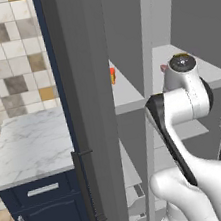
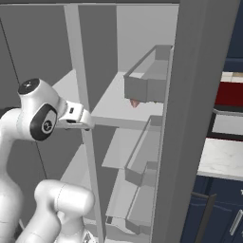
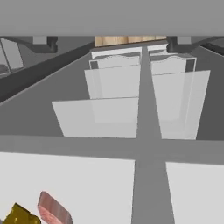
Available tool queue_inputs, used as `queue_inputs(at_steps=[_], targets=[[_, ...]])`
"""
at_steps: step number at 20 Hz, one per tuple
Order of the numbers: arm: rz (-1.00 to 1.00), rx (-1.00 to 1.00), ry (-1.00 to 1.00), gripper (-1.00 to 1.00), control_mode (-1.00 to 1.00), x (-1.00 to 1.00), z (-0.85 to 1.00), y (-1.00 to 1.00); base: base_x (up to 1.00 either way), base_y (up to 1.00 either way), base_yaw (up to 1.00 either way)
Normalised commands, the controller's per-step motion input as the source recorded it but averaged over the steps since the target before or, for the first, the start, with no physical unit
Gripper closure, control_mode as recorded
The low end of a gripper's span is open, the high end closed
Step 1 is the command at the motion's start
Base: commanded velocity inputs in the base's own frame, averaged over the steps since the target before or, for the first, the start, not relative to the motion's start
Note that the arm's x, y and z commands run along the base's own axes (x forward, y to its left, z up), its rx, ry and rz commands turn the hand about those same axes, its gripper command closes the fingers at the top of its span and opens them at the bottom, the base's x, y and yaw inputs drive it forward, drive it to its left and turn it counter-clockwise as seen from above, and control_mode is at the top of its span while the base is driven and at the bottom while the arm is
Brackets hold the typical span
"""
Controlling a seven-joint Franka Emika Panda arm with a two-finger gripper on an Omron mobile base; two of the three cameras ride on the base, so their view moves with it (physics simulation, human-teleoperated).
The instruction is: Pick up the frozen steak from the freezer, place it on any shelf in the fridge, and close the fridge and freezer doors when done.
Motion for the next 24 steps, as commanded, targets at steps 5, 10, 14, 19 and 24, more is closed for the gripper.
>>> queue_inputs(at_steps=[5,10,14,19,24], targets=[[0.00,0.02,0.03,-1.00,-1.00,-0.09,0.03,0.23,0.00,0.00,0.00],[0.00,0.01,0.00,-1.00,1.00,0.00,0.00,0.00,-0.10,-0.12,0.00],[0.00,0.00,0.00,-1.00,1.00,0.00,0.00,0.00,-0.22,-0.32,0.03],[0.00,0.00,0.00,-1.00,1.00,0.00,0.00,0.00,-0.35,-0.03,0.04],[0.00,0.00,0.00,-1.00,1.00,0.00,0.00,0.00,-0.61,0.00,0.01]])
